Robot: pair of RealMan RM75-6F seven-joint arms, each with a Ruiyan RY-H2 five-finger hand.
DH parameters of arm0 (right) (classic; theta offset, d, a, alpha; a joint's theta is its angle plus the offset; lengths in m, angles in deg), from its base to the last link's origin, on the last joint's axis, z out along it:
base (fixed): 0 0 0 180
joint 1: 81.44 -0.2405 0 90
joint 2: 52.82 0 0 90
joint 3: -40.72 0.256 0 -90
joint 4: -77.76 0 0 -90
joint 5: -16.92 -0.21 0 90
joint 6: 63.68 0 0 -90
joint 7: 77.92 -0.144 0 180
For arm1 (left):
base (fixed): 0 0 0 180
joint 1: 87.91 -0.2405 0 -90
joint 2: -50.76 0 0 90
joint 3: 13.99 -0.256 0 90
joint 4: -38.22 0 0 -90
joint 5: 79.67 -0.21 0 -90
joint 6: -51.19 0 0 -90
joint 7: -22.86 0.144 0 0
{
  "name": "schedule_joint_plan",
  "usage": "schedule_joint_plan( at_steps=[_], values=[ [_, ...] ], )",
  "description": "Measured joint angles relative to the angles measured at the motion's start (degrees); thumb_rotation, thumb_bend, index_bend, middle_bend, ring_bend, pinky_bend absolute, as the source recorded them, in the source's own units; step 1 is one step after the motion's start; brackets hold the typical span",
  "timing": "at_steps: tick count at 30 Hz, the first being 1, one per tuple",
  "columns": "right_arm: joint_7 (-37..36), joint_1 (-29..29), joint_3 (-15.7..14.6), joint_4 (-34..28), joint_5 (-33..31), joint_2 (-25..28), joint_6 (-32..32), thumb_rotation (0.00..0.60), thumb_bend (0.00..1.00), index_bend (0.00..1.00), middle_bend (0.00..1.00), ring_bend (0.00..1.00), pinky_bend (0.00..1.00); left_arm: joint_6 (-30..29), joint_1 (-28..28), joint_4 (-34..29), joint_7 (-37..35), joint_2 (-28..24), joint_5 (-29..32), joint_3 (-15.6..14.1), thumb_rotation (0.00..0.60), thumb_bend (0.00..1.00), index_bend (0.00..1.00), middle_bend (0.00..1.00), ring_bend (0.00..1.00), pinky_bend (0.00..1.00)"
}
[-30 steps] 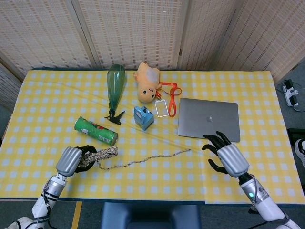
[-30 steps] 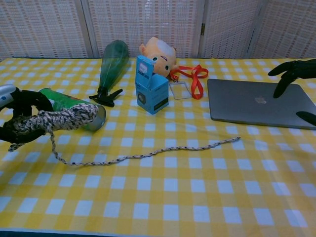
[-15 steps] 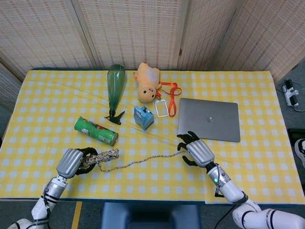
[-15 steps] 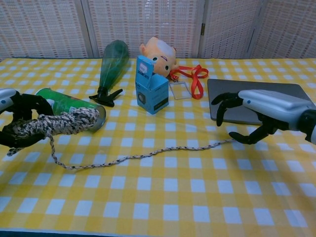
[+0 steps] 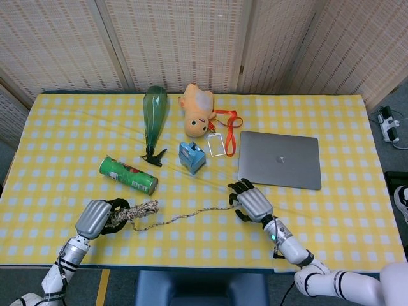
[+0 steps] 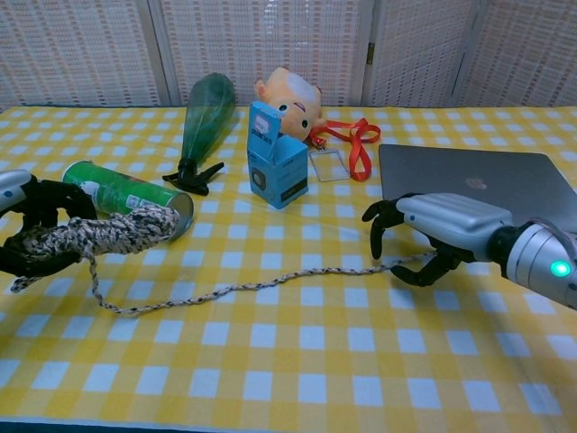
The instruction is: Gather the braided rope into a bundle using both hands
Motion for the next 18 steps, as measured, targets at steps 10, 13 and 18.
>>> schedule_joint_plan(
  at_steps=[10,13,18],
  values=[
    [0.91,-0.75,-0.67,3.14,-0.32,-2.12,0.69,0.6,0.46,0.47,0.18,0.12,0.06,0.21,0.06,0.0,-0.01,0.0,0.32,0.06,0.6,0.66,0.76,0.71,0.66,0.7],
    [1.11,-0.93,-0.86,4.45,-0.35,-2.98,0.89,0.6,0.46,0.47,0.18,0.12,0.06,0.22,0.08,-0.02,-0.07,-0.01,0.35,0.08,0.6,0.66,0.76,0.71,0.66,0.7],
    [1.15,-1.35,-0.95,5.86,-0.77,-3.95,0.85,0.6,0.46,0.49,0.18,0.13,0.06,0.25,0.07,0.09,-0.19,-0.03,0.48,0.08,0.6,0.66,0.76,0.71,0.66,0.7]
  ],
)
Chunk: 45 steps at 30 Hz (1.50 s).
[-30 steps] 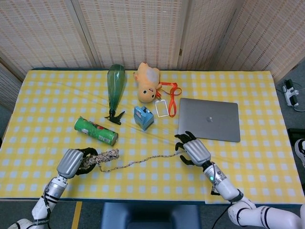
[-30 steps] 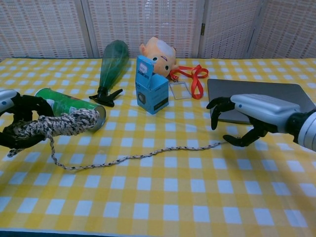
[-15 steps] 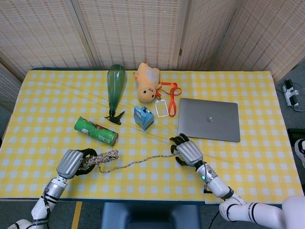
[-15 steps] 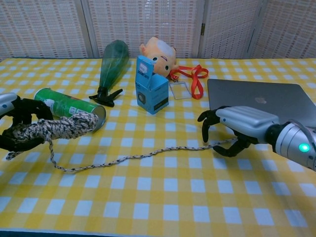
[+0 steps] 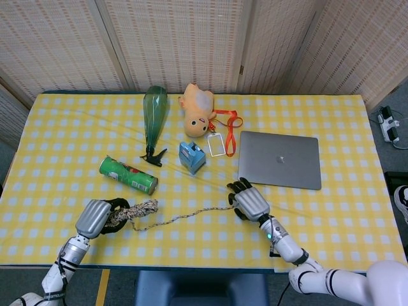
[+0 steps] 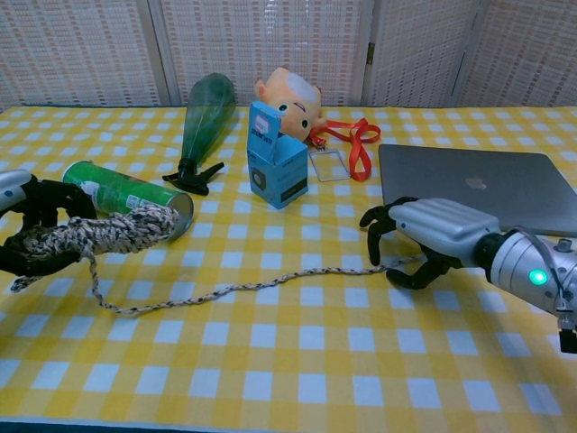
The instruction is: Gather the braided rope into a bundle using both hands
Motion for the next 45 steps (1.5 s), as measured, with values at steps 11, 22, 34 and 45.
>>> schedule_joint_plan(
  at_steps=[11,22,34,45],
  values=[
    [0.15,-0.22,-0.26,2.16,-0.32,-1.6,0.66,0.6,0.46,0.54,0.22,0.14,0.06,0.02,-0.13,0.67,-0.67,0.16,0.19,-0.07,0.6,0.66,0.76,0.71,0.66,0.7],
    [-0.57,-0.21,-0.15,3.46,0.28,-2.78,2.26,0.6,0.46,0.6,0.26,0.17,0.08,-0.04,-0.22,1.15,-1.18,0.18,0.2,-0.15,0.6,0.66,0.76,0.71,0.66,0.7],
    [-1.7,0.26,-0.81,-2.06,4.66,1.23,6.52,0.6,0.46,0.63,0.29,0.2,0.08,-1.0,0.58,-1.69,-2.32,-1.83,0.41,1.91,0.6,0.66,0.76,0.71,0.66,0.7],
    [-0.95,-1.27,-1.64,-21.5,17.16,11.69,12.63,0.6,0.46,0.63,0.26,0.19,0.08,4.78,4.42,-11.09,1.43,-3.18,6.97,6.55,0.6,0.67,0.77,0.71,0.66,0.7]
  ],
)
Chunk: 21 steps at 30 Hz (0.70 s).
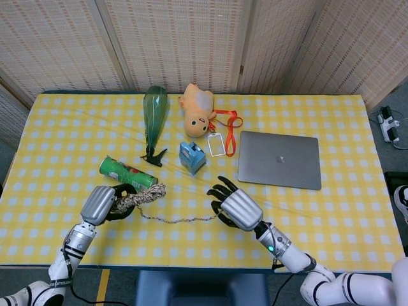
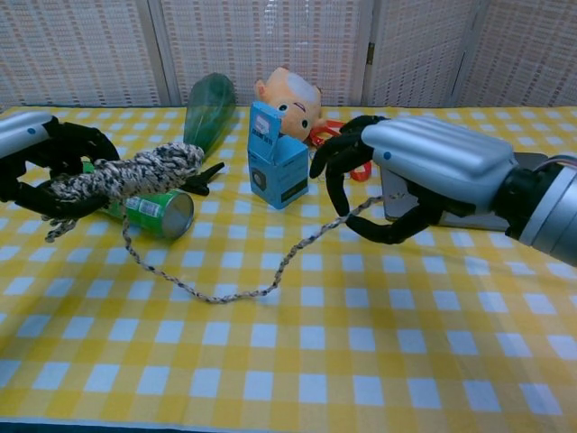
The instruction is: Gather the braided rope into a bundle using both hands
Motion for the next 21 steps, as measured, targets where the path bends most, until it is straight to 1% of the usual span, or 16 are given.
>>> schedule_joint_plan(
  at_steps=[4,7,9,14,18,21],
  values=[
    [3.11,-1.93,1.66,-7.54,1.9,2.51,-0.1,0.6,0.46,0.63,0.25,0.18,0.08,3.58,2.33,-2.71,0.65,1.3,3.18,1.81,0.6,0.67,0.77,0.71,0.66,0.7],
    [7.35,-3.72,4.19,-11.39,1.61,3.31,-1.11,0.6,0.46,0.63,0.25,0.18,0.08,4.57,3.43,-3.85,1.12,2.85,4.23,2.46,0.6,0.67,0.77,0.71,0.66,0.7],
    [10.6,-5.21,6.47,-13.19,0.3,3.27,-2.25,0.6,0.46,0.63,0.24,0.19,0.08,5.05,3.93,-4.44,1.17,3.78,4.31,2.47,0.6,0.67,0.77,0.71,0.66,0.7],
    [17.17,-8.92,11.93,-14.39,-5.92,1.23,-4.48,0.6,0.46,0.63,0.24,0.19,0.08,6.2,4.81,-5.12,-1.05,5.38,3.05,1.63,0.6,0.67,0.77,0.71,0.66,0.7],
    [20.68,-11.38,14.9,-13.77,-11.06,-0.79,-5.51,0.6,0.46,0.63,0.24,0.2,0.08,6.5,5.35,-5.05,-3.07,6.59,0.55,0.45,0.6,0.67,0.77,0.71,0.66,0.7],
    [22.47,-12.76,16.66,-12.89,-14.52,-1.75,-5.68,0.6,0.46,0.63,0.24,0.2,0.08,6.47,5.64,-4.92,-6.22,7.0,-1.42,-0.33,0.6,0.67,0.77,0.71,0.66,0.7]
  ],
)
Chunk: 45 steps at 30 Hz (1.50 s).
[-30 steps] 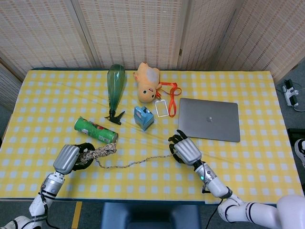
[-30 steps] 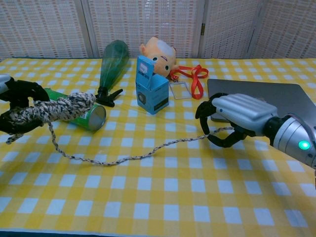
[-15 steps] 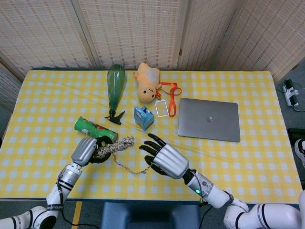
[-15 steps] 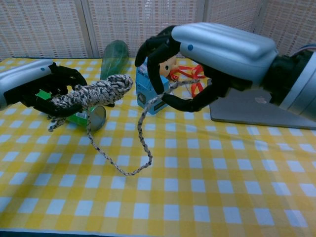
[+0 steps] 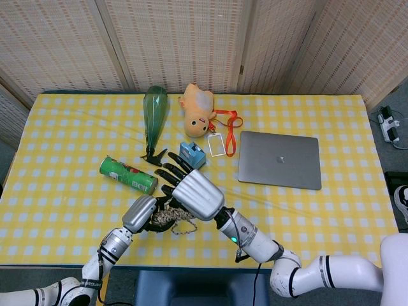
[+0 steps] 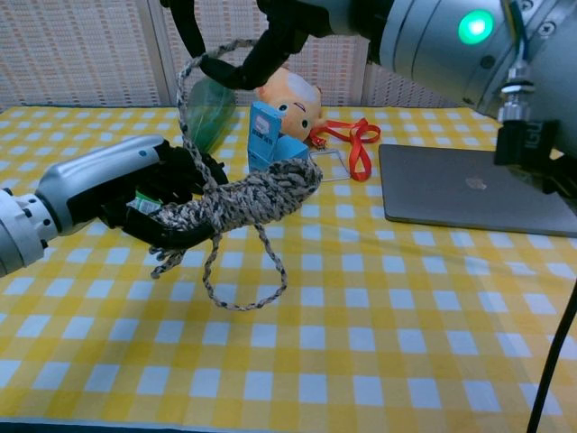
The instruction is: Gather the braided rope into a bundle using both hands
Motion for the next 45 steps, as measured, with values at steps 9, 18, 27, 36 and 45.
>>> schedule_joint_plan(
  at_steps=[9,18,27,36,45],
  values=[
    [-0.33,-0.12,1.03,4.02,-4.99,0.59,1.9,0.6,0.46,0.63,0.25,0.21,0.08,-2.86,0.5,0.53,-15.71,0.05,-7.33,-2.34,0.6,0.67,0.77,0.71,0.66,0.7],
    [-10.81,3.88,-1.92,8.81,-3.98,3.86,4.52,0.6,0.46,0.63,0.26,0.21,0.08,-9.94,0.18,0.63,-30.74,-1.55,-11.13,-2.64,0.6,0.67,0.77,0.71,0.66,0.7],
    [-19.85,7.96,-9.65,16.72,1.97,4.77,6.14,0.6,0.46,0.63,0.27,0.21,0.08,-13.6,-0.31,-1.44,-39.07,-4.42,-8.28,0.51,0.6,0.68,0.77,0.71,0.67,0.7],
    [-21.93,10.33,-17.23,21.72,8.83,2.49,6.7,0.6,0.45,0.63,0.27,0.21,0.08,-14.71,-0.95,-2.3,-38.54,-5.37,0.59,6.23,0.6,0.68,0.77,0.71,0.67,0.7],
    [-20.22,11.92,-21.7,22.4,14.62,2.03,7.69,0.6,0.46,0.63,0.28,0.21,0.08,-15.8,-1.49,-0.72,-28.42,-4.71,7.08,10.34,0.6,0.68,0.77,0.71,0.66,0.7]
  ],
)
